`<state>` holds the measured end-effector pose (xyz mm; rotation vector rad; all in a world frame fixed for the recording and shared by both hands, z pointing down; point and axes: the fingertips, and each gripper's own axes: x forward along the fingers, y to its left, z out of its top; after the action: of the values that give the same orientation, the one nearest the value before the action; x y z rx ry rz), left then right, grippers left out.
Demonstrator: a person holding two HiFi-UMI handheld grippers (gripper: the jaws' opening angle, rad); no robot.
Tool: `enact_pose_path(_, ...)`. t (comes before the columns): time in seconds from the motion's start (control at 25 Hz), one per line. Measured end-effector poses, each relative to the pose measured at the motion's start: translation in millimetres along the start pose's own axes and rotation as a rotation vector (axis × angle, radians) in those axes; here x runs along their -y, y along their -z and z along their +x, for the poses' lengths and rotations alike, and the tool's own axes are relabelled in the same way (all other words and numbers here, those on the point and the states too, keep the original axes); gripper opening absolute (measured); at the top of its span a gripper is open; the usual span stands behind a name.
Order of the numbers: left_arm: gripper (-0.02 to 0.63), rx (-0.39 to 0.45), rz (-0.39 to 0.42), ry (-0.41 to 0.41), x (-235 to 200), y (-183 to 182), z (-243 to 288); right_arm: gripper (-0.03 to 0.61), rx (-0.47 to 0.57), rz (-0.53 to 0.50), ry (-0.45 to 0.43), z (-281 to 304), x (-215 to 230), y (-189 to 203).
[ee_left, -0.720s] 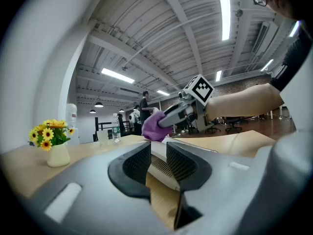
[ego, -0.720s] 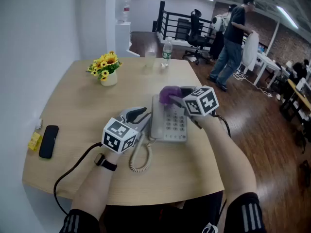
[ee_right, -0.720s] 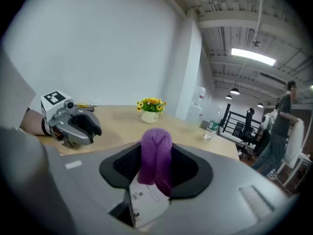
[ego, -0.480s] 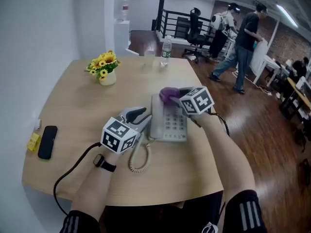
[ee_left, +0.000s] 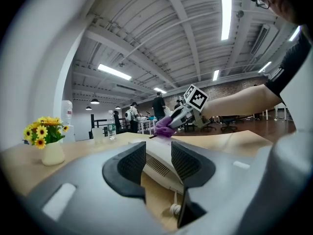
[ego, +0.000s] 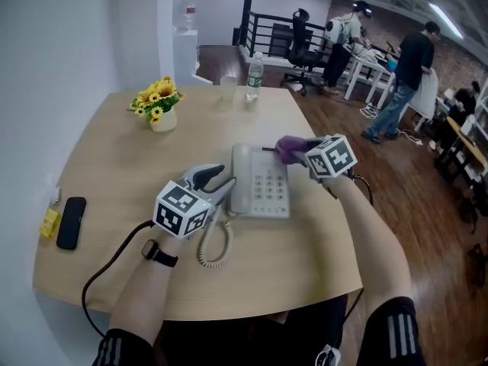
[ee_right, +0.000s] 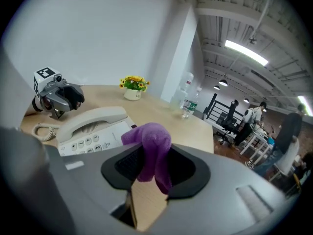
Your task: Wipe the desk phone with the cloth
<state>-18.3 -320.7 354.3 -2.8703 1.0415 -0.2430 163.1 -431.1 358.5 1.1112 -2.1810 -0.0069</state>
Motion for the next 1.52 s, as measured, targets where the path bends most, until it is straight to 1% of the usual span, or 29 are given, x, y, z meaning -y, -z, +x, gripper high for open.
enact_pose_path(0.16, 0.156, 0.015, 0.005, -0.022, -4.3, 0.0, -0.2, 0.144, 0.059, 0.072, 0.029, -13.4, 19.5, -6.1)
enact_pose_path(0.28, 0.158, 0.017, 0.002, -0.034, -7.6, 0.5, -1.3, 0.144, 0.047, 0.093, 0.008, -4.7, 12.0, -5.3)
enact_pose_path(0.4, 0.158, 0.005, -0.001, -0.034, -8.1, 3.5, 0.0, 0.141, 0.021, 0.068, -0.023, 5.0, -6.3, 4.2)
enact_pose_path(0.52, 0.158, 0.004, -0.035, -0.031, -10.4, 6.2, 1.5, 0.138, 0.047, 0.059, -0.037, -1.3, -19.0, 12.4)
enact_pose_path(0.6, 0.158, -0.003, -0.042, -0.041, -12.7, 8.4, 1.5, 0.137, 0.061, 0.047, -0.057, -8.4, -30.0, 19.8)
enact_pose_path(0.72, 0.160, -0.022, -0.035, -0.054, -14.5, 11.3, 2.7, 0.137, 0.076, 0.019, -0.085, -22.8, -50.0, 31.1)
enact_pose_path(1.0, 0.158, -0.016, -0.013, -0.056, -9.5, 5.6, 0.9, 0.133, 0.096, -0.035, -0.178, -62.4, -106.1, 67.0)
enact_pose_path(1.12, 0.158, -0.018, 0.005, -0.052, -5.3, 5.1, 1.9, 0.132, 0.079, -0.079, -0.218, -76.8, -128.6, 80.3)
enact_pose_path(1.24, 0.158, -0.023, 0.015, -0.048, -3.3, 5.1, 2.4, 0.132, 0.041, -0.108, -0.282, -90.0, -147.0, 90.0)
enact_pose_path(1.28, 0.158, -0.024, 0.015, -0.049, -3.3, 5.1, 2.0, 0.132, 0.034, -0.120, -0.299, -94.6, -150.5, 90.0)
enact_pose_path(1.36, 0.158, -0.021, 0.014, -0.053, -4.1, 4.2, 1.5, 0.132, 0.060, -0.139, -0.289, -103.9, -145.4, 77.2)
enact_pose_path(1.48, 0.158, -0.016, 0.013, -0.059, -6.5, 3.7, 1.5, 0.132, 0.158, -0.116, -0.217, -106.9, -111.9, 32.0)
enact_pose_path(1.52, 0.158, -0.018, 0.012, -0.061, -7.1, 4.6, 1.2, 0.132, 0.176, -0.110, -0.192, -102.1, -99.0, 17.0)
